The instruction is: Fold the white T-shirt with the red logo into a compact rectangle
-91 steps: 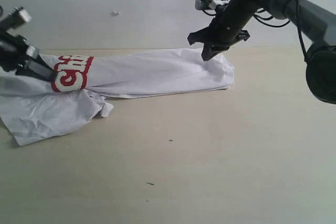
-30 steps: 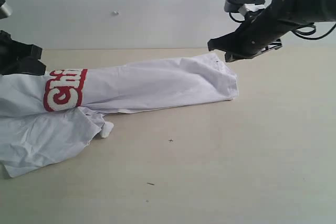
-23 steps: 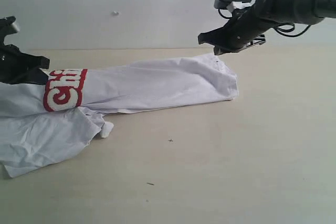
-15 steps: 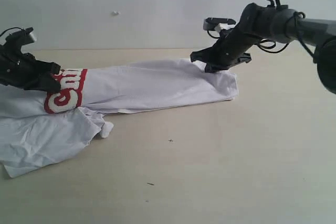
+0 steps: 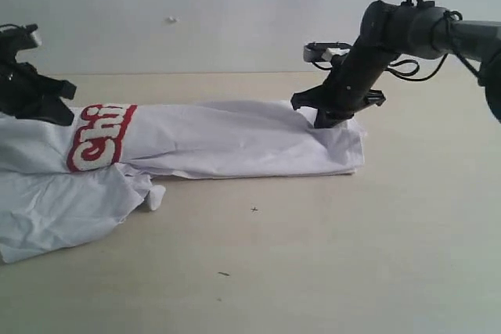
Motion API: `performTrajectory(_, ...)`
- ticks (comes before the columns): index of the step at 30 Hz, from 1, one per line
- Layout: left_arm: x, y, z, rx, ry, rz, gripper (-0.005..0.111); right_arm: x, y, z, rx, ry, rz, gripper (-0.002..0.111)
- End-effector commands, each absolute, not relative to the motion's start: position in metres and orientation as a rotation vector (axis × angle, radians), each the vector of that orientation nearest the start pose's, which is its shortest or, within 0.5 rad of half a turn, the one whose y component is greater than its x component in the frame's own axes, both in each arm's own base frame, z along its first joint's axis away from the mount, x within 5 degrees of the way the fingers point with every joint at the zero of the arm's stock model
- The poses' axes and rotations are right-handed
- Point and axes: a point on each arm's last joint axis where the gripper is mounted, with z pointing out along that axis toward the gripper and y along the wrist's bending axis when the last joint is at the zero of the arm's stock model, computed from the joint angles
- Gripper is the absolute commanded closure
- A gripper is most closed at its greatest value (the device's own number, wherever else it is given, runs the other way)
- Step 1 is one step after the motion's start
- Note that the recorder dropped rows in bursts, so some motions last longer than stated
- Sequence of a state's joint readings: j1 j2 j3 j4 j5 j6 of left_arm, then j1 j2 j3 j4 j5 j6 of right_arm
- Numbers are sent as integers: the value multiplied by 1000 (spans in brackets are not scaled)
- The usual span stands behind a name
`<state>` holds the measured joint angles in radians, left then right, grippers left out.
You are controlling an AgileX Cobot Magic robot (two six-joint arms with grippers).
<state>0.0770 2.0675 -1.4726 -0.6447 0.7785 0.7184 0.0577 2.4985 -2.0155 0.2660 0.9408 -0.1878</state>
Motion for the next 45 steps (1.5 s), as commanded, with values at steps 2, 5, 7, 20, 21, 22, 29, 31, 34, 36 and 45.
performTrajectory(2,425,-11,211,320,2528,-585,107,431,39,102,-193,2986,233,108)
performTrajectory(5,411,-16,218,337,2518,-658,107,403,37,123,-202,2957,232,108)
performTrajectory(7,403,-16,223,340,2512,-650,107,400,37,145,-187,2890,234,108)
performTrajectory(20,392,-18,232,334,2499,-662,107,356,6,173,14,3135,135,56)
performTrajectory(21,392,-19,233,332,2499,-670,107,356,8,171,-15,3124,263,56)
performTrajectory(22,392,-19,233,332,2499,-670,107,358,8,171,9,3092,422,56)
performTrajectory(29,392,-19,233,329,2497,-674,107,372,2,129,81,3063,600,55)
performTrajectory(31,392,-19,233,329,2497,-674,107,380,1,123,95,3048,596,55)
performTrajectory(34,393,-18,233,329,2492,-664,107,392,0,132,91,2993,584,55)
performTrajectory(36,394,-18,233,340,2480,-645,107,398,0,141,76,2964,577,55)
performTrajectory(45,395,-16,232,339,2477,-624,107,391,19,145,-35,3014,881,69)
